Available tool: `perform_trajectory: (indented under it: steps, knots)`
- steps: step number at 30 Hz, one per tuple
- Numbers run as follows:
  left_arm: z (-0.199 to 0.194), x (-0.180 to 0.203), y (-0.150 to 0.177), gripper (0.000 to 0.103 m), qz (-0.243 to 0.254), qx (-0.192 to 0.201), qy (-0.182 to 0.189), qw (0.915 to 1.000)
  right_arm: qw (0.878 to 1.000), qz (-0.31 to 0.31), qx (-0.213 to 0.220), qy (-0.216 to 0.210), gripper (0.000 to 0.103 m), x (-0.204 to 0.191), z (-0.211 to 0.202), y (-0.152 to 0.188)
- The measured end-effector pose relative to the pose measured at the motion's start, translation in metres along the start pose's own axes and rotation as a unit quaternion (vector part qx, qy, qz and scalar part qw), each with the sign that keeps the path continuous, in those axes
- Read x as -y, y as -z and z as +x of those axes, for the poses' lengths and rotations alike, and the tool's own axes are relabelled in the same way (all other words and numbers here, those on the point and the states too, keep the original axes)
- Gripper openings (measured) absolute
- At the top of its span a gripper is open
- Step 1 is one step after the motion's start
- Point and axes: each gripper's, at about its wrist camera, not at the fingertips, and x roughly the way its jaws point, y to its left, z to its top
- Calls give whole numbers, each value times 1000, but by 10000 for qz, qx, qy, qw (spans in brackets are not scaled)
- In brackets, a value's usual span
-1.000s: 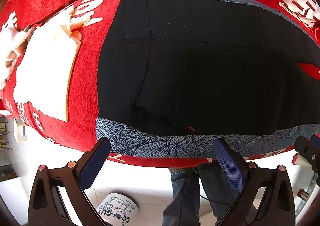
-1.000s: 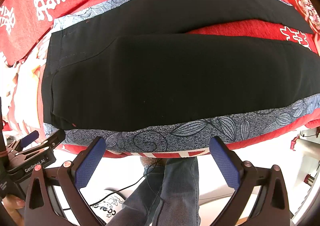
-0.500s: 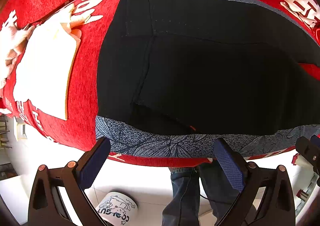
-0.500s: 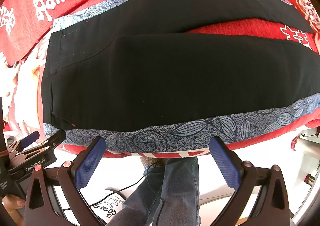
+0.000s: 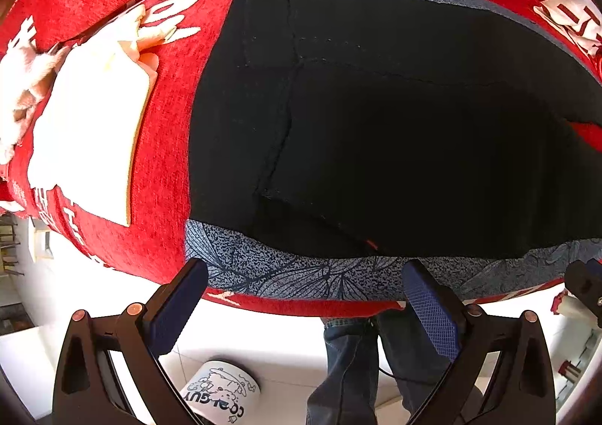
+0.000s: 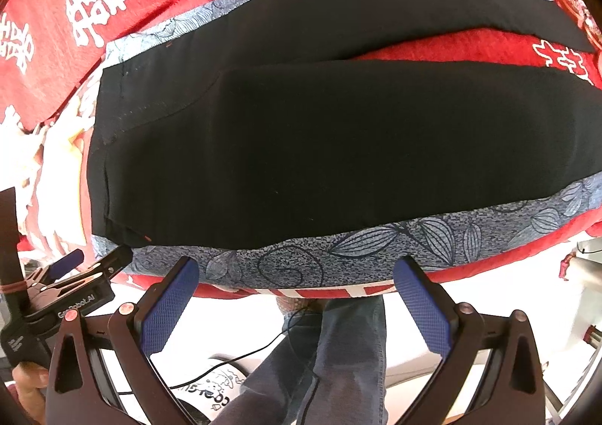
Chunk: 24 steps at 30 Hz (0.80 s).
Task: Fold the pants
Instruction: 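Position both grippers open over the waistband of the black trousers, then grasp the waistband with both grippers and lift it off the bedspread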
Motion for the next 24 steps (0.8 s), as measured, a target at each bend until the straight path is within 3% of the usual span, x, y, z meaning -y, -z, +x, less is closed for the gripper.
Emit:
perform_trajectory:
  steps: [11,20,23,24]
  knots:
    - [7,-31,-2,103,-428,31,505,9978,9934,-401,-39,-1071,103,-6,7,-1]
    - [18,-57,6,103,-824,64,1298,9881,9797,87,-497,-1939,103,-1,36,13]
    - [20,-57,9,103,-903,87,1611,9828,9745,51,-582,-2168,89,-2,45,22]
    - [21,-58,10,103,-947,87,1734,9803,9727,78,-624,-2232,73,0,49,25]
